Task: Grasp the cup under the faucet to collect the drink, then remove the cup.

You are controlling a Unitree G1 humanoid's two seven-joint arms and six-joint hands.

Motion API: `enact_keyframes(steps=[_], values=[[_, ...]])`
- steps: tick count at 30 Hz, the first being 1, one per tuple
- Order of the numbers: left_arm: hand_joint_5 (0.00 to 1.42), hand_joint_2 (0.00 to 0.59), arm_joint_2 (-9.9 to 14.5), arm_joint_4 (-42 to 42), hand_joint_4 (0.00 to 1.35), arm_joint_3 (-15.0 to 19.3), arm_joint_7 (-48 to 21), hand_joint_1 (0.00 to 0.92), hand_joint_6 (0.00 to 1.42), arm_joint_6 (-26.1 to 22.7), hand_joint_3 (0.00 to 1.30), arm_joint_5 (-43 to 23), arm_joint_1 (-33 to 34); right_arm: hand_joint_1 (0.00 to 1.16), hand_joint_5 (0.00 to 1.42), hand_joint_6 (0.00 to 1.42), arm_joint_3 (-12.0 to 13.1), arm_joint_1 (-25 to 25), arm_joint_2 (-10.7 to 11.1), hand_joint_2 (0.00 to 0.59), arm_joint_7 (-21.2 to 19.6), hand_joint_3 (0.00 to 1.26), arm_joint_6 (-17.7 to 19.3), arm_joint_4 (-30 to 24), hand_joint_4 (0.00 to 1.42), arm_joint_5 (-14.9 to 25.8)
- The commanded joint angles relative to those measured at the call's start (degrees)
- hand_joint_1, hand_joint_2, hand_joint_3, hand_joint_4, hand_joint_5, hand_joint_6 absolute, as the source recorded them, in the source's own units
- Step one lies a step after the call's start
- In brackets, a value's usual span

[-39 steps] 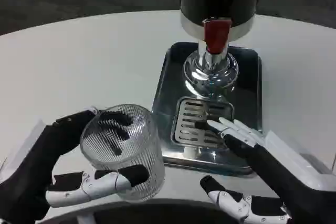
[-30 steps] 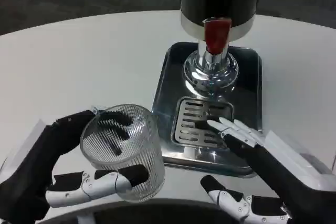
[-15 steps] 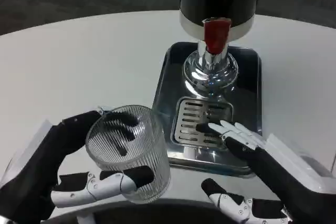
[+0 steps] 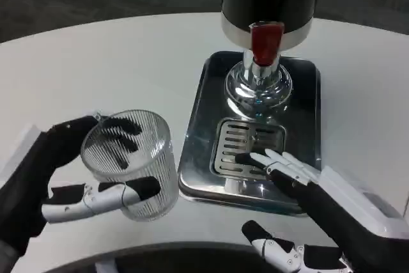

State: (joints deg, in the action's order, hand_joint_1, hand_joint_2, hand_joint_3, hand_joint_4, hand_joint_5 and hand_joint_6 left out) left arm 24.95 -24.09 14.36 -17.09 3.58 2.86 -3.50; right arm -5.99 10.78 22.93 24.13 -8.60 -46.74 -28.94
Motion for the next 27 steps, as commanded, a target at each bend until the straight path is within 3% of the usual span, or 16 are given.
enact_keyframes(steps=[1,15,27], values=[[0.84,0.022,0.82,4.36,0.86,-0.89,0.85,0.608,0.50,2.96,0.78,1.10,4.80,0.58,0.00,0.00,0.32,1.23,-0.20,0.441,-0.04,0.12,-0.36,-1.18,0.03,0.02],[0.84,0.024,-0.57,20.30,0.86,-10.44,6.66,0.600,0.48,7.38,0.78,12.31,20.04,0.58,0.00,0.00,2.22,3.45,-0.20,0.441,-0.29,0.12,0.05,-2.10,0.03,0.67],[0.84,0.027,-3.20,28.83,0.86,-13.42,14.75,0.599,0.48,10.86,0.78,17.12,24.72,0.58,0.00,0.00,3.56,4.83,-0.41,0.441,-0.58,0.12,0.39,-2.24,0.03,1.35]])
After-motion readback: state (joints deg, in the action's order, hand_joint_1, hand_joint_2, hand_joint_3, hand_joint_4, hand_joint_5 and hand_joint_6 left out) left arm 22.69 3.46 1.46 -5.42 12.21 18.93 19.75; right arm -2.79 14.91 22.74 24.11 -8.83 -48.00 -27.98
